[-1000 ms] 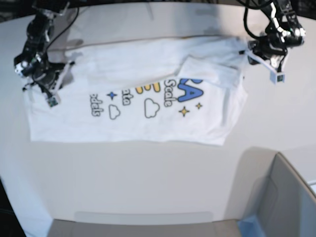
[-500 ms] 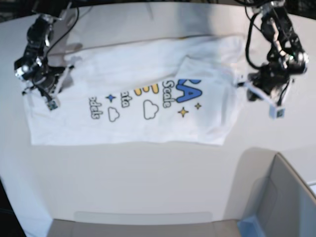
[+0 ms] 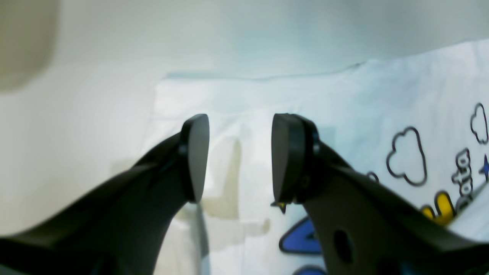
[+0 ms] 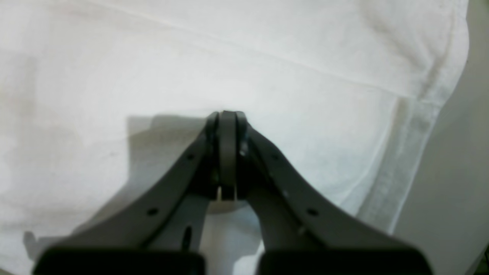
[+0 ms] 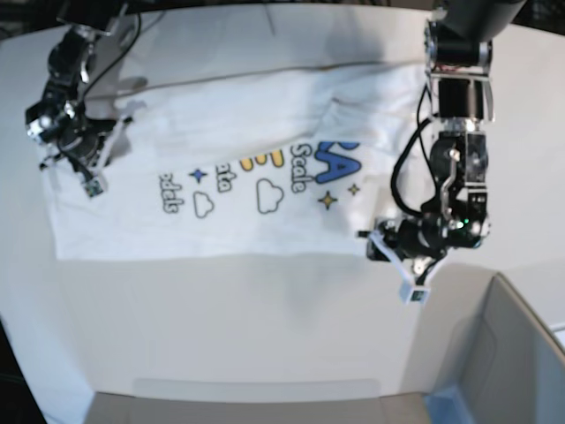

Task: Layout the t-shirt on the table in an organized manner, then fold the t-shirt properly
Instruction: 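Lower the left gripper onto the shirt body and grasp the fabric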

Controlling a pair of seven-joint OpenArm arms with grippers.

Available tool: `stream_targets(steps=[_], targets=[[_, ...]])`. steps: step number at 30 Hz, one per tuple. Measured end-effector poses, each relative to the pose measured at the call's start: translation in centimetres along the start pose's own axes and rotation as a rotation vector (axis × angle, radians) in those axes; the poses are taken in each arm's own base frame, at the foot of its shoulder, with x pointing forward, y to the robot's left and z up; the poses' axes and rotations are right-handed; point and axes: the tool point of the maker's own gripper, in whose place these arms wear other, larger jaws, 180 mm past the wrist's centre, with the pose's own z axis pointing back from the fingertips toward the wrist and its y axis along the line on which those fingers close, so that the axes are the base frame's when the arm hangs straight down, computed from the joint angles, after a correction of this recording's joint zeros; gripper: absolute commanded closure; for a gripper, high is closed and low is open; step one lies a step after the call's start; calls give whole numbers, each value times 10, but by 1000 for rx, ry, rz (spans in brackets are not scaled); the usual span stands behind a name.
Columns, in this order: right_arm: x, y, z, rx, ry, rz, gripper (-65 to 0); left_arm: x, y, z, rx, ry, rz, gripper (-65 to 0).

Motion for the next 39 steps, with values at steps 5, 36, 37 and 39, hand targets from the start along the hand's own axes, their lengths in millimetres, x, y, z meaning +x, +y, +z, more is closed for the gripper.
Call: stream_targets(steps=[5,36,37,39], targets=[[-1,0,0,1,1,0,0,-19,22,-34,38,76,-18,-284],[-1,0,0,-1,2,-1,0,-33,30,-35,56,95,-45,0],[-1,0,0,-1,2,-1,0,-32,28,-29,55,95,-49,0],[-1,0,0,-1,2,-1,0,-22,22,-14,49,52,-66,0]])
